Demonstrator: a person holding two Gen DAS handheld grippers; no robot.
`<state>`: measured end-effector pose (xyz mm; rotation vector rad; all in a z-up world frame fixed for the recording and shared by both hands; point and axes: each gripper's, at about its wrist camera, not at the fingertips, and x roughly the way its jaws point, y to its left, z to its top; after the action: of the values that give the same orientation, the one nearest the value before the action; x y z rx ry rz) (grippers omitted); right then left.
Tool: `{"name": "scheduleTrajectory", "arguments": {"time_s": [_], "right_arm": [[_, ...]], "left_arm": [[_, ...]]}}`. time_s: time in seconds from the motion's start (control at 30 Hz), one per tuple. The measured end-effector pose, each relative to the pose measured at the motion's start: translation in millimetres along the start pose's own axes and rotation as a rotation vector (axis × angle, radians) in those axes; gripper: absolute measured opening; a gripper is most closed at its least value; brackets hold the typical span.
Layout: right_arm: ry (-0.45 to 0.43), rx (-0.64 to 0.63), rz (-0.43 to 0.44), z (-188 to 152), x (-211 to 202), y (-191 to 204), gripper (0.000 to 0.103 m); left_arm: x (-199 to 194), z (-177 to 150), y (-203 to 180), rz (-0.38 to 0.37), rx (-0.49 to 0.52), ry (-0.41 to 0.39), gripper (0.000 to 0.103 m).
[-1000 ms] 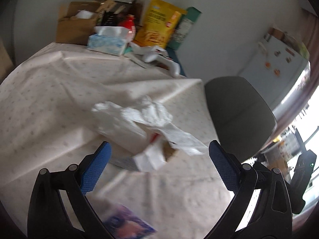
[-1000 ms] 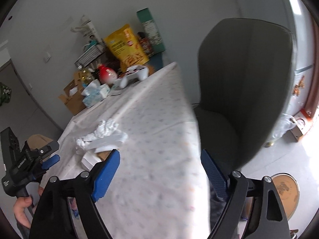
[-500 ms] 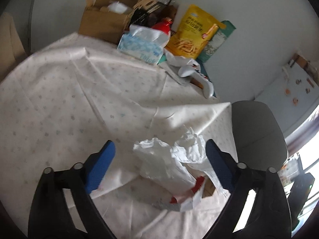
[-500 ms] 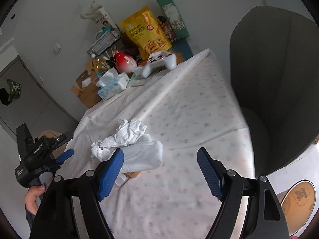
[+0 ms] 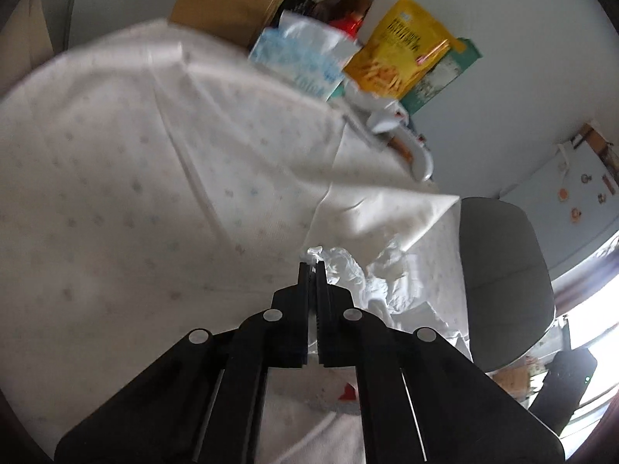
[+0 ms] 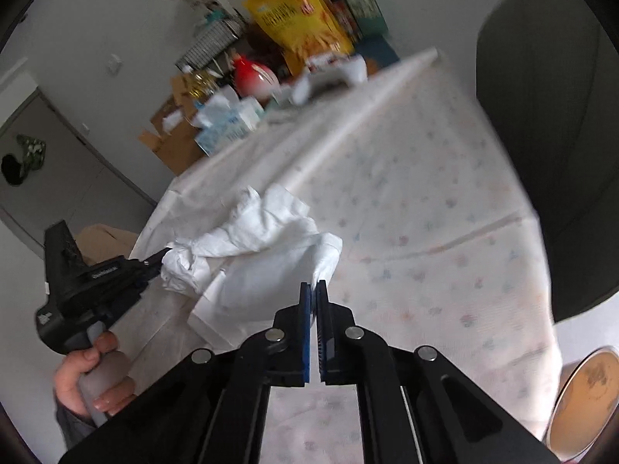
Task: Collect trash
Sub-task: 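Close the left gripper on white tissue while the right gripper grasps white tissue, then carry both held tissues over the tan trash bin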
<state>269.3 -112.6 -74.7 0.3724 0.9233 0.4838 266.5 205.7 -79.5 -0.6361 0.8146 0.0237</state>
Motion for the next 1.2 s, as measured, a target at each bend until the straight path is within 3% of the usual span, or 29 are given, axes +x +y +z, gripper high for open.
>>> {"name": "scheduleTrajectory", "arguments": {"time_s": [0.17, 0.47, 0.8, 1.2], "right_arm": [[-0.036, -0.026, 0.021, -3.3, -22.4, 12.1, 0.003], [-0.11, -0.032, 0.057, -9.1, -75.5, 19.3, 0.003], [-0.198, -0.004, 0.029, -27.5, -149.8, -12.7, 0.003], [-0.273, 0.082, -0.047, -61.0, -218.5, -89.8, 0.003]], "left_arm": [[-46.7, -0.5, -10.2, 0.017, 0.025, -0.104, 0.004], [-93.8, -12.8, -49.0, -0.024, 0.094, -0.164, 0.004], [-98.1, -48.6, -122.8, -0.092, 0.2, -0.131, 0.004], [-77.5, -108.7, -227.9, -0.19, 0.363, -0.048, 0.004]]}}
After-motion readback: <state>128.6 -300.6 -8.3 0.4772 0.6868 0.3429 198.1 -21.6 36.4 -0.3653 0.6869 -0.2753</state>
